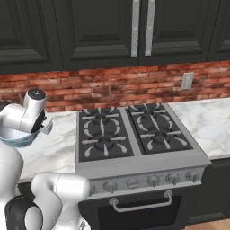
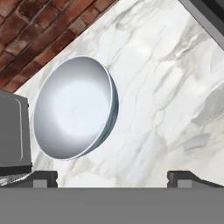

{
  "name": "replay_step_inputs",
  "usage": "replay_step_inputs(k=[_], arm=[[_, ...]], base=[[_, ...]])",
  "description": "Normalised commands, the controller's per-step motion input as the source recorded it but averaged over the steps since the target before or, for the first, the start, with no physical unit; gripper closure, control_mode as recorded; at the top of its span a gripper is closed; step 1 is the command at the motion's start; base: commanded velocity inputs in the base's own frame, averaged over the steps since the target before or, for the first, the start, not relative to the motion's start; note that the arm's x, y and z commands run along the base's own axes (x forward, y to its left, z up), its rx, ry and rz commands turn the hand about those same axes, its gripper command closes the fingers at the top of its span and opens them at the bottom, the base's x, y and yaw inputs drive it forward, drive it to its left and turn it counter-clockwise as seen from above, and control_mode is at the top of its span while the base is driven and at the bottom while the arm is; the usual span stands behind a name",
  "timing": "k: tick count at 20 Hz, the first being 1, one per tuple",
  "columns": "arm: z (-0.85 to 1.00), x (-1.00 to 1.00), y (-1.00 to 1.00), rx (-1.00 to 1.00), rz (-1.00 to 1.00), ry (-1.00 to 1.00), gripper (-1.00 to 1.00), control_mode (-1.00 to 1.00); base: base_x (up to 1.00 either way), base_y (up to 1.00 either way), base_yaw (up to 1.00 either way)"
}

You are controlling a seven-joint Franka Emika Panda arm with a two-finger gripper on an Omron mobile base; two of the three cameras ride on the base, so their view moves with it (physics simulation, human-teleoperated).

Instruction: Pick the cup and bowl from the counter and place them on the counter next to the sink.

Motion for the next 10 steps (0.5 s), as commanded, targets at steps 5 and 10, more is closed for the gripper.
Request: replay_step_inputs(k=[5,10], arm=[[0.00,0.32,0.28,0.00,0.00,0.04,-1.00,-1.00],[-0.02,0.26,0.28,0.00,0.00,0.06,-1.00,-1.00]], base=[[0.00,0.00,0.00],[0.00,0.00,0.00]])
